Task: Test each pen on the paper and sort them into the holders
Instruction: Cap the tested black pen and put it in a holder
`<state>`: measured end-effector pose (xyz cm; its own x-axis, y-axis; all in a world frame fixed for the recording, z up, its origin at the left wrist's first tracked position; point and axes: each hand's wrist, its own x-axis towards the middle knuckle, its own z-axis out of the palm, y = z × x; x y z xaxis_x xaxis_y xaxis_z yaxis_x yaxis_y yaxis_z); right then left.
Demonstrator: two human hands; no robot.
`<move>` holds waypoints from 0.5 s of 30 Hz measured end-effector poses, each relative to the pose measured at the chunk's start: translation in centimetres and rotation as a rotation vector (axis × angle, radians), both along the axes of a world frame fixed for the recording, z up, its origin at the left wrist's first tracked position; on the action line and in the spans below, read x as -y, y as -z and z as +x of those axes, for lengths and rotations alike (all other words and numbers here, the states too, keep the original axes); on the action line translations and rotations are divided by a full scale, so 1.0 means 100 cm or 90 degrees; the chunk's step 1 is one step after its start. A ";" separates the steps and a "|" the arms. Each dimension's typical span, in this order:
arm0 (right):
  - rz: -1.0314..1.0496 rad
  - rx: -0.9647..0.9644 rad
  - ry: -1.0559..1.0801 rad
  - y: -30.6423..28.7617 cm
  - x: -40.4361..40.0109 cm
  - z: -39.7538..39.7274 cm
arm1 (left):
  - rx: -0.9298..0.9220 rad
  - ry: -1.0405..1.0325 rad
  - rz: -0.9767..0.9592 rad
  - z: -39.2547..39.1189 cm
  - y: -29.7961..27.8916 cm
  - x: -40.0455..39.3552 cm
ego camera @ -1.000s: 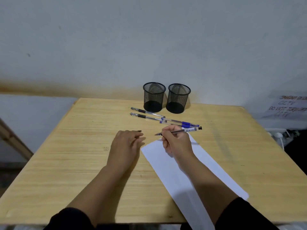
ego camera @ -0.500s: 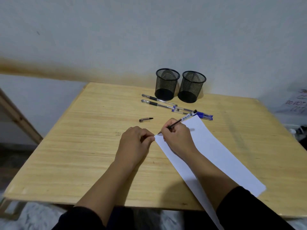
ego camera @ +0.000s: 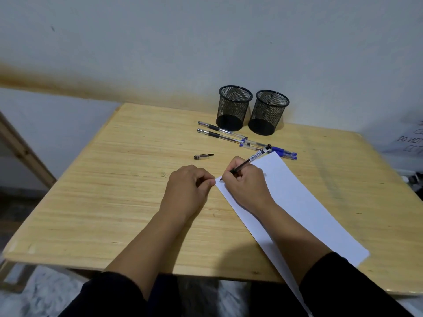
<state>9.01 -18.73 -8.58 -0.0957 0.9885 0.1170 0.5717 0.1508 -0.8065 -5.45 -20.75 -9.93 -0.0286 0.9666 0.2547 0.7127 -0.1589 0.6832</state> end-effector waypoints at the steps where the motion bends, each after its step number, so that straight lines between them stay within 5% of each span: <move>1: -0.001 0.001 0.001 0.000 0.000 0.000 | -0.003 0.001 0.000 0.000 0.000 0.000; 15: 0.016 0.011 0.027 0.001 -0.001 -0.001 | -0.009 -0.014 -0.006 0.001 0.002 -0.002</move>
